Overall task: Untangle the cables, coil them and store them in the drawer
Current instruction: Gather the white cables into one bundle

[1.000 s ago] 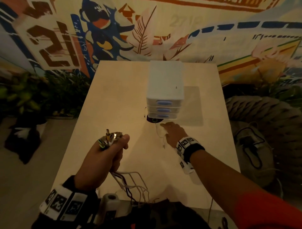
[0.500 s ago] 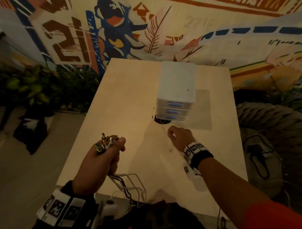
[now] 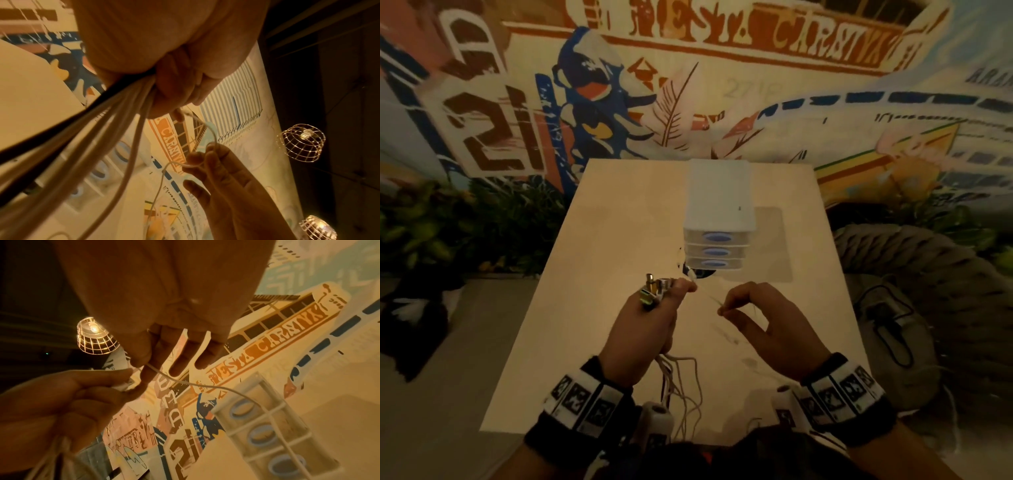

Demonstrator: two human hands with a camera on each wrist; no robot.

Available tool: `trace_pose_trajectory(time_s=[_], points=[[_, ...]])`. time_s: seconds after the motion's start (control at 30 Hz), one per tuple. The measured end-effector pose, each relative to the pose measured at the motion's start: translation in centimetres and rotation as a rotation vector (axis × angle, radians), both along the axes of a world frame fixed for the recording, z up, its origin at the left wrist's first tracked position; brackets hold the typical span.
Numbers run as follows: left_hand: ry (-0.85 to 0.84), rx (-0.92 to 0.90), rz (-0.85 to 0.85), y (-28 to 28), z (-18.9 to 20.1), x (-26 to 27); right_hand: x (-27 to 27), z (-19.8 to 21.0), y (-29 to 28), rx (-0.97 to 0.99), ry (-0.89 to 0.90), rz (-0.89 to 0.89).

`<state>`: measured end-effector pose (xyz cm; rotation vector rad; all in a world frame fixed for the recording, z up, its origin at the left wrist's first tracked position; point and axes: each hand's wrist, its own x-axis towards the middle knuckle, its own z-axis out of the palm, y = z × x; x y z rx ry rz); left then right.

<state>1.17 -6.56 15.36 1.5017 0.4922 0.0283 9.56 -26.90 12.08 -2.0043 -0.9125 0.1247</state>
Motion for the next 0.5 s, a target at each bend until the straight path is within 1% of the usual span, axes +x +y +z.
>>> trace_pose_trajectory(time_s=[0.13, 0.23, 0.33, 0.4, 0.5], points=[[-0.077, -0.163, -0.078, -1.7, 1.3, 1.3, -0.6, 1.7, -1.4, -0.083, -0.080, 0.003], [-0.163, -0.144, -0.126, -2.6, 2.2, 2.1, -0.4, 1.9, -2.6, -0.138, -0.123, -0.015], [-0.259, -0.128, -0.117, -3.0, 2.9, 2.7, 0.4, 0.9, -4.2, -0.256, -0.146, -0.038], [-0.332, -0.162, -0.087, -2.5, 3.3, 3.0, 1.3, -0.4, -5.9, -0.340, -0.086, -0.058], [-0.397, -0.198, -0.008, -0.9, 3.9, 3.5, 2.0, -2.8, -9.1, -0.411, 0.081, -0.142]])
